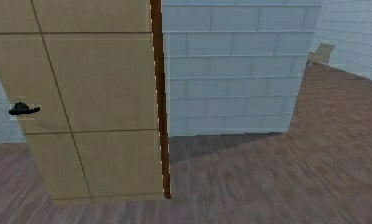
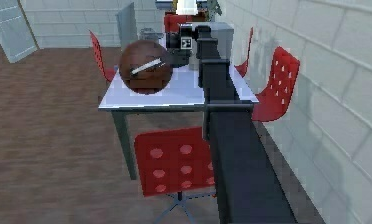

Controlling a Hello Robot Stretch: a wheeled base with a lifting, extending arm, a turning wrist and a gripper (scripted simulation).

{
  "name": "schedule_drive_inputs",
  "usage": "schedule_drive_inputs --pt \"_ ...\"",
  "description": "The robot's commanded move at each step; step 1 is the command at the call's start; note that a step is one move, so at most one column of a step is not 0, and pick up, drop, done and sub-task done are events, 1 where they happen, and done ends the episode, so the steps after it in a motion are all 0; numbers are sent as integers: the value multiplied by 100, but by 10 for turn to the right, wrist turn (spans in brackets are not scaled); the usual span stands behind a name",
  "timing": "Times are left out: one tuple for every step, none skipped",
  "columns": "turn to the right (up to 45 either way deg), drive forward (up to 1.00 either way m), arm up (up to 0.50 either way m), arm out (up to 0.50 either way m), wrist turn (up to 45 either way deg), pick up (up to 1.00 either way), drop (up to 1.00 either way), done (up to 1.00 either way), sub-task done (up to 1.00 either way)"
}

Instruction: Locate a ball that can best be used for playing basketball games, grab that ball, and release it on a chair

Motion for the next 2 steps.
schedule_drive_inputs --pt "0 0 0 0 360 0 0 0 0" --pt "0 0 -30 0 0 0 0 0 0"
